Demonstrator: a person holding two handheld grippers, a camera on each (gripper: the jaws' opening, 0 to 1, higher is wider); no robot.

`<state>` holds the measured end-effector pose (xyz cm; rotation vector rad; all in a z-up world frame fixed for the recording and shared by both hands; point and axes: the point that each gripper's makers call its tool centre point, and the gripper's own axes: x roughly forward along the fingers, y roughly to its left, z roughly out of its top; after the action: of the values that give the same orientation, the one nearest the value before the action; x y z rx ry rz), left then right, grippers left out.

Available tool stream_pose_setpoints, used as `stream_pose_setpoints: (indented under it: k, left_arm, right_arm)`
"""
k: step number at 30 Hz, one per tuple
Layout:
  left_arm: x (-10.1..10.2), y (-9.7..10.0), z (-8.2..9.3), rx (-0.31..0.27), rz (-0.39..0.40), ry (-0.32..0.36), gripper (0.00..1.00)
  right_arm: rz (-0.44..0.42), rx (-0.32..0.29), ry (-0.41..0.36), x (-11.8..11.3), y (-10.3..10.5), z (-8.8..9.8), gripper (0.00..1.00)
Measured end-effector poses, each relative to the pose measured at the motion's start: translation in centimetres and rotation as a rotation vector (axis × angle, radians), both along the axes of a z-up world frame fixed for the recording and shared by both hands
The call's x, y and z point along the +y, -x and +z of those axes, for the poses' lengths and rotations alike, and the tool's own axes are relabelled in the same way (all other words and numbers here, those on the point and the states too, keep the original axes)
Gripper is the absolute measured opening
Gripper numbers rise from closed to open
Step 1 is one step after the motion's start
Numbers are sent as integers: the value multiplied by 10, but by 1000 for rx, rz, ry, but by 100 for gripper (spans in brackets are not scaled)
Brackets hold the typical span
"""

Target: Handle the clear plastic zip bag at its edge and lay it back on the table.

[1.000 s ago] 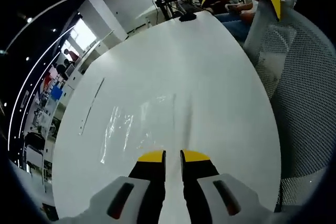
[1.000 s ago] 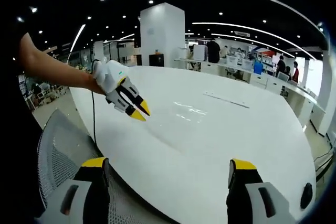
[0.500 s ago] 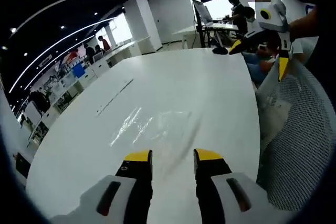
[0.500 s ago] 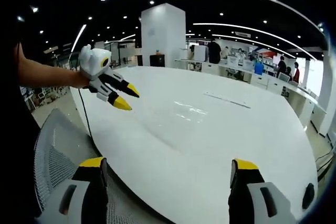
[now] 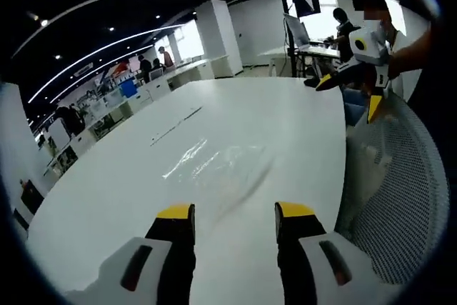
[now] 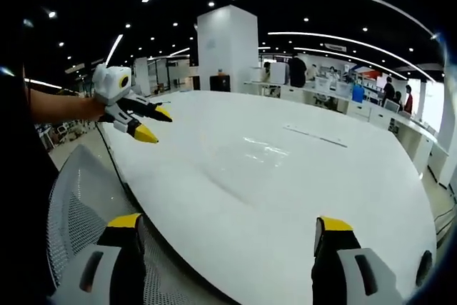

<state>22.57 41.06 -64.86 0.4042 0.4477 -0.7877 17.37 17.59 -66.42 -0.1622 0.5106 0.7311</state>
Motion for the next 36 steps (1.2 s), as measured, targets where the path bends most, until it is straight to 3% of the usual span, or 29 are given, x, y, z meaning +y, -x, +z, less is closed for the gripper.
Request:
stream_pose_setpoints:
  k: [8,20,23,36]
  left_arm:
    - [10,22,2,17,63,55,57]
    - [36,37,-9,-2,150,134,74]
    - [30,41,-6,-21,159,159,79]
    - [23,56,-5,25,157,178,93]
  right_arm:
    - [5,-5,16,-2,2,-4,100]
    - [-13,-16,2,-10,6,-6,100]
    - [-20,-13,0,-11,7,-7,100]
    - [-43,-6,-8,-15,11,-7,100]
